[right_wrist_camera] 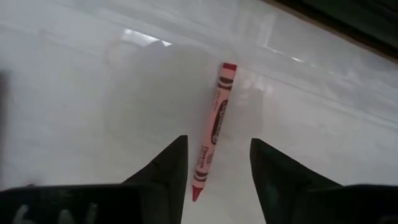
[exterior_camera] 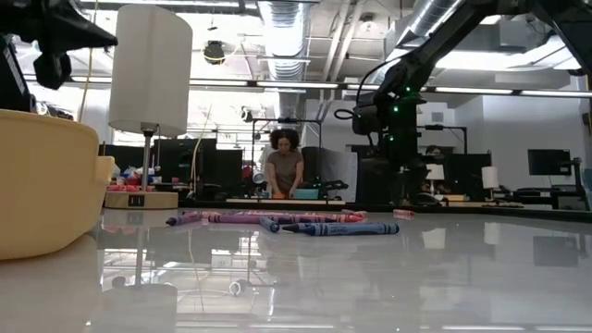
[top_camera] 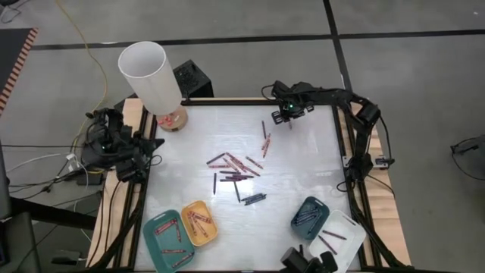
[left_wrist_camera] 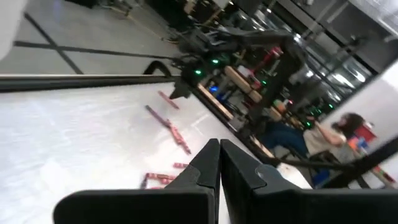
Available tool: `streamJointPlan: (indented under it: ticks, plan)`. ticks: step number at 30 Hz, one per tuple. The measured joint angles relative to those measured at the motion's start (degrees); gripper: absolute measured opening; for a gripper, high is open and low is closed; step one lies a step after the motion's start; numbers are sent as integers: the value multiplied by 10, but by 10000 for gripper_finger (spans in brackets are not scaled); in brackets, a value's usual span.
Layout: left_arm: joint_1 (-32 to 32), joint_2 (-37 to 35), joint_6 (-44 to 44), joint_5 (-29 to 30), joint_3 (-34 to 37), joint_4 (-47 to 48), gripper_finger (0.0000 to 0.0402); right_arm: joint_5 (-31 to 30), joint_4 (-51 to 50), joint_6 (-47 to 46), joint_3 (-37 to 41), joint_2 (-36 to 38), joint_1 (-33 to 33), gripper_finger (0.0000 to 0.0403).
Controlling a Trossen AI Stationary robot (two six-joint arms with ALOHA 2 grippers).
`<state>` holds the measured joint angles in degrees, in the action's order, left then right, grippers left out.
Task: Sort crayons
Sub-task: Put the red crayon into the blue bin
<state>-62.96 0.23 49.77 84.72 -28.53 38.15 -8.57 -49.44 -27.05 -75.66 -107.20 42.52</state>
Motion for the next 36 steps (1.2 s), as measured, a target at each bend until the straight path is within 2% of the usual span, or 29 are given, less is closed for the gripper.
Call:
streamJointPlan:
  ticks: [8,14,19,23,27,32,36]
  plan:
    - [0,0,118,12,0,102,0,-1,3,-29,0,0,-6,154]
    - [0,0,157,8,0,147,0,-2,3,-50,0,-9,-11,145]
    - [0,0,169,-8,0,160,0,24,8,-53,-2,-42,-13,143]
    - [0,0,171,-20,0,160,0,-5,-5,-55,-6,-52,-23,138]
    - [0,1,171,-20,0,161,0,-6,-7,-56,-6,-53,-28,102]
    - [0,0,167,-20,0,167,0,-5,-10,-54,-6,-53,-33,22]
    - [0,0,143,-31,0,167,0,-7,-8,-42,-5,-46,-38,10]
